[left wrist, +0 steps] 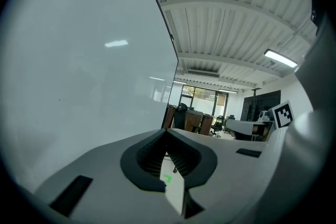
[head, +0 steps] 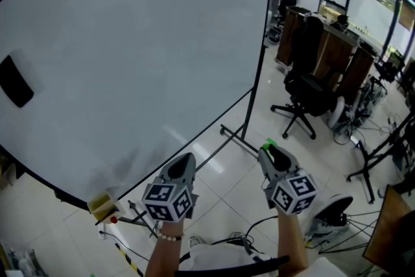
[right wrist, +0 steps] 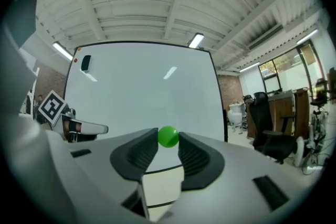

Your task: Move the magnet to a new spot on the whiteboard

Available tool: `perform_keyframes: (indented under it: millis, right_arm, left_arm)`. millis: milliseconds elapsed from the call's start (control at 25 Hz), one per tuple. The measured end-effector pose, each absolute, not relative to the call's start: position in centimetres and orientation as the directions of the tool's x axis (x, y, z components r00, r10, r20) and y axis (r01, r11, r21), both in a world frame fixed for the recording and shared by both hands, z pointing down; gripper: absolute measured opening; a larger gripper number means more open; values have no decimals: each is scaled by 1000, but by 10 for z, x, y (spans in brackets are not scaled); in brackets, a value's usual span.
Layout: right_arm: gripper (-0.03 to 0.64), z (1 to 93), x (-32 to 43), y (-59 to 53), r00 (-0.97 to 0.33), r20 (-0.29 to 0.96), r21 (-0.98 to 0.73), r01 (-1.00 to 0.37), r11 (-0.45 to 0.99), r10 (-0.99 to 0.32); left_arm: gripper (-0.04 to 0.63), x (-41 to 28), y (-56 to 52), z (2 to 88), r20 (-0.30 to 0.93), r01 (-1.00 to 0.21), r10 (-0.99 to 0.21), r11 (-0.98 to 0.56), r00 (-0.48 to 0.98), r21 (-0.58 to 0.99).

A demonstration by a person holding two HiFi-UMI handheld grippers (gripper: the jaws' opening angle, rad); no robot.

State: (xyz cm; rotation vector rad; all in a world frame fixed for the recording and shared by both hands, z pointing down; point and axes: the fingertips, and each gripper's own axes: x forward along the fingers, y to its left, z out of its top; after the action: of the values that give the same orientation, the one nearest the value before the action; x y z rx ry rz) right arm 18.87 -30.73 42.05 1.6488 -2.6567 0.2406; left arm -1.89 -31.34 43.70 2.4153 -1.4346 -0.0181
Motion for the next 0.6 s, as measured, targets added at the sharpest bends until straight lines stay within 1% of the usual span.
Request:
perform_keyframes:
  millis: [200,400,600]
  right_arm:
    - [127,436,197,-299,-420,102,-189,-898,397,-902]
    - [127,430,202,-294,-414,93,-190,-900,392,-906]
    - [127,425,204,-290,-413,86,-194,-899,392,-906]
  left_arm:
    - [-2,-6,-314,425,134,-840,-849,-461,511,286]
    - [-2,-4,-311,425,117,-828,-846,-466,520,310]
    - [-2,-5,-307,427,126,-833,-846,-466,518,297]
